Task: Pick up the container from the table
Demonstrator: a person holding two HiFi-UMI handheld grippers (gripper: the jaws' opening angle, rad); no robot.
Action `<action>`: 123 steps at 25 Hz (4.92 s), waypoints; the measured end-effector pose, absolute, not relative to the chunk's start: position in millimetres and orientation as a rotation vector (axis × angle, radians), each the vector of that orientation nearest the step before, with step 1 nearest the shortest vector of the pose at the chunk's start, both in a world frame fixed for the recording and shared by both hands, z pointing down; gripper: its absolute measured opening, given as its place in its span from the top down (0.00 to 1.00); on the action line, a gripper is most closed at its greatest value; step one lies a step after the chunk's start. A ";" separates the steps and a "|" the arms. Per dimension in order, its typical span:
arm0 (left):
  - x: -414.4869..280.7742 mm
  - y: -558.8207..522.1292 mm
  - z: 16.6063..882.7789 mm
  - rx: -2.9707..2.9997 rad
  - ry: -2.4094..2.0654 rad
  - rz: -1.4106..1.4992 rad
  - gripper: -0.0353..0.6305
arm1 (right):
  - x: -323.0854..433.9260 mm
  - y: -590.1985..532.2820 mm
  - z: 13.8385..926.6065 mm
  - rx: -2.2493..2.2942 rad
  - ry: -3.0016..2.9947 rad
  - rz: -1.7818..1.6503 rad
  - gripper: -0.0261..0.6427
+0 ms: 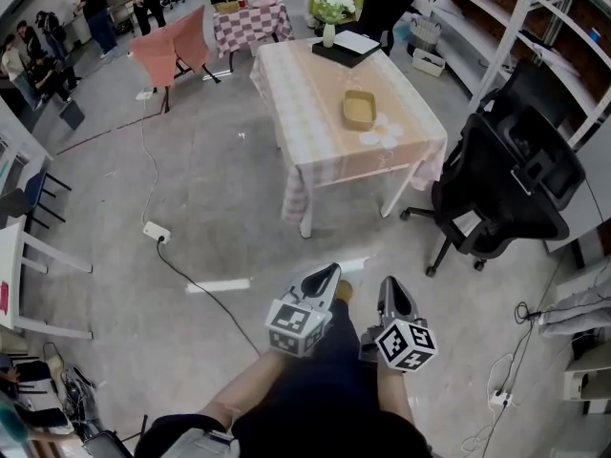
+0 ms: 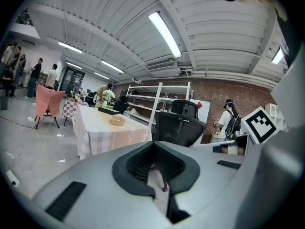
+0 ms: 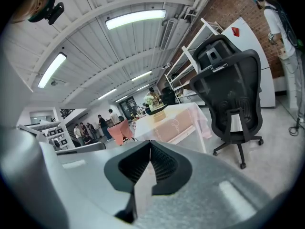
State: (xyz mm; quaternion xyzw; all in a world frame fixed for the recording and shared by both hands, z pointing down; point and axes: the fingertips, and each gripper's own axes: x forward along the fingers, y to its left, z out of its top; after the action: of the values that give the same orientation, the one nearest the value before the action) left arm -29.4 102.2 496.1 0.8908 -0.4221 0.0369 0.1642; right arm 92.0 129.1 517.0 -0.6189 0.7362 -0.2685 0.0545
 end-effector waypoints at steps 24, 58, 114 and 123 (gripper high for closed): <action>6.1 -51.4 502.8 2.472 -1.254 0.117 0.93 | 124.0 -37.6 517.8 -1.824 2.318 -0.856 0.95; 36.3 -193.4 513.2 2.376 -1.412 0.105 0.93 | 179.8 -201.4 525.0 -1.734 2.353 -0.885 0.95; 20.7 -402.2 491.6 2.406 -1.360 0.103 0.93 | 159.8 -393.3 519.9 -1.812 2.308 -0.934 0.95; 5.9 -430.0 496.2 2.376 -1.390 0.084 0.93 | 155.3 -421.3 523.5 -1.846 2.335 -0.929 0.95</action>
State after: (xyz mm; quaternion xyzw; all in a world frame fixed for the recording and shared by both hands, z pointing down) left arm 5.9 -430.0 496.2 0.8466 -0.4952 0.0300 0.1929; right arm 155.3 -421.3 523.5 -0.5919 0.7488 -0.2980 0.0116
